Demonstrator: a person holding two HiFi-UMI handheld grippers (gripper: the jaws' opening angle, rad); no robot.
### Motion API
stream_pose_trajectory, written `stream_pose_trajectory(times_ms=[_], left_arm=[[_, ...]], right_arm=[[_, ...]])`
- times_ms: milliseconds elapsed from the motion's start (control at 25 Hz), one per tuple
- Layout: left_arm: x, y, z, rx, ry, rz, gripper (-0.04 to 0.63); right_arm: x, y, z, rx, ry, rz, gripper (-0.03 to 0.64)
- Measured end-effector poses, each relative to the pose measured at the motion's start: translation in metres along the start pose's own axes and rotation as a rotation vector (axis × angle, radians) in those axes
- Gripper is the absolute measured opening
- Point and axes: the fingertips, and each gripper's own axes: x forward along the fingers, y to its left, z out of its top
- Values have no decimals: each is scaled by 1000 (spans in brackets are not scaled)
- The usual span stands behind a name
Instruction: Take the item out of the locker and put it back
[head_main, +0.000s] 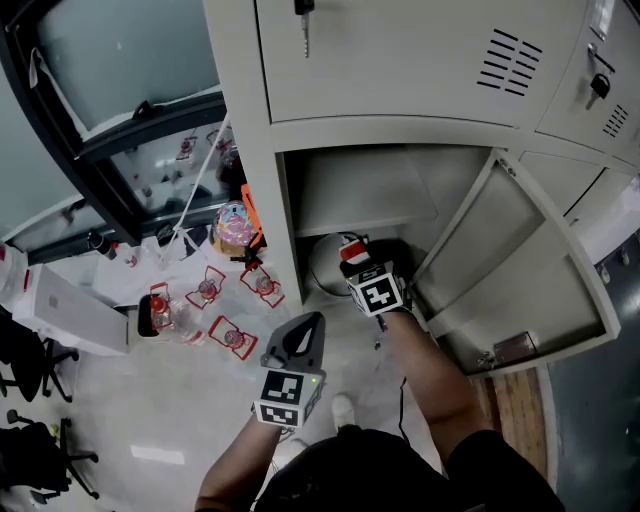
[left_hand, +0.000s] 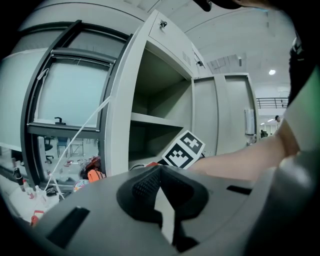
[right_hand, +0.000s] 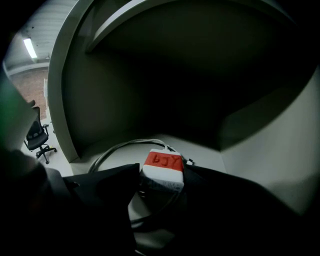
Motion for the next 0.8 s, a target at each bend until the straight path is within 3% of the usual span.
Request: stream_pose_trajectory(times_ms=[480, 600, 720, 800], left_arm=[[-18, 6, -3, -8, 0, -5, 3], [-23, 2, -5, -6, 20, -23, 3], [-29, -2, -4, -3, 12, -33, 3], [-36, -4, -3, 2, 0, -37, 3]], right_arm=[[-19, -2, 7, -13, -61, -50, 285], [-33, -2, 7, -1, -78, -82, 206], [-53, 2, 10, 13, -103, -108, 25], [-66, 11, 15, 17, -134, -100, 2]])
